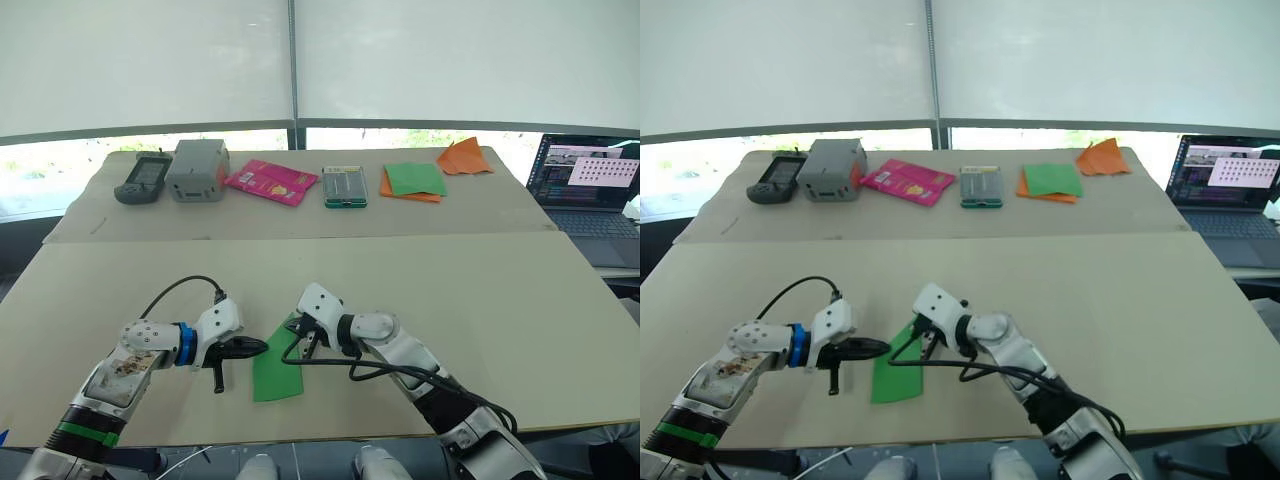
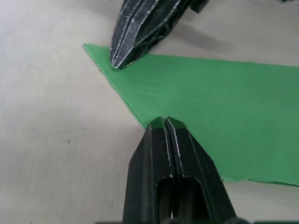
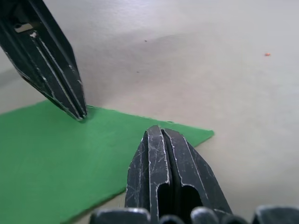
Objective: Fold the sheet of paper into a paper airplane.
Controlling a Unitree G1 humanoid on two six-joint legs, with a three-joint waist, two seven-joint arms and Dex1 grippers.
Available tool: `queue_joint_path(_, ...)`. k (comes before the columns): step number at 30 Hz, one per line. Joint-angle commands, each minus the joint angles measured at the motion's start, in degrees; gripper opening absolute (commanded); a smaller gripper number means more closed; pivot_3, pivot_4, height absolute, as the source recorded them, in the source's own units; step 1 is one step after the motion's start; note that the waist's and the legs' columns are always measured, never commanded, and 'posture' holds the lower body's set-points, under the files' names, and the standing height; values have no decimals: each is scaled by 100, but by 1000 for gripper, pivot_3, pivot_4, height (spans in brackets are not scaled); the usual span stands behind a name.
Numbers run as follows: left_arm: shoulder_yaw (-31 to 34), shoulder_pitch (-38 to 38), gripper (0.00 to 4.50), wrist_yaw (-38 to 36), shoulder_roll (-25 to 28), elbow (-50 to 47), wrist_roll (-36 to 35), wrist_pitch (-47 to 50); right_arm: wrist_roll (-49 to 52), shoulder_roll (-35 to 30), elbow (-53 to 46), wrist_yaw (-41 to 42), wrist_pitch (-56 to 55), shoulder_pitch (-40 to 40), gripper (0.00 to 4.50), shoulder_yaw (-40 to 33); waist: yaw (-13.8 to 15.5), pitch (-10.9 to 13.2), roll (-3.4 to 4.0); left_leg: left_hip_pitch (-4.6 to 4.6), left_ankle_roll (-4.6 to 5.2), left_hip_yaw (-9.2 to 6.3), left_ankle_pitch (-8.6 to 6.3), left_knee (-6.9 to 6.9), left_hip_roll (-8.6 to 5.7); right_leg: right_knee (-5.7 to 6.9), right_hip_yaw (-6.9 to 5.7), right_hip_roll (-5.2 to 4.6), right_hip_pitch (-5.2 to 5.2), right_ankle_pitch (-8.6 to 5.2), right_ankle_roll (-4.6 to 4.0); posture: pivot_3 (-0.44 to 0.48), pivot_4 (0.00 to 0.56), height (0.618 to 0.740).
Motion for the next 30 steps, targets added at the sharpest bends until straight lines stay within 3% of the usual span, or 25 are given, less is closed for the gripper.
queue_joint_path(1,-189,111,46,-9,106,107,307,-106,-60,10,732,127,-271,-121,0,-59,-4,-10,4,2,0,0,0,0,0,1,0,0,1,0,0,0,150,740)
queue_joint_path(10,-132,212,46,39,103,3,296,-62,-175,167,1989,237,-857,-507,0,-220,-14,-37,26,11,0,0,0,1,0,9,2,2,8,0,0,0,150,740)
queue_joint_path(30,-193,187,46,98,132,132,473,-229,-96,-416,-439,678,-1,1063,0,141,-2,-55,25,10,0,0,0,1,-1,6,5,1,7,-5,-6,0,150,740)
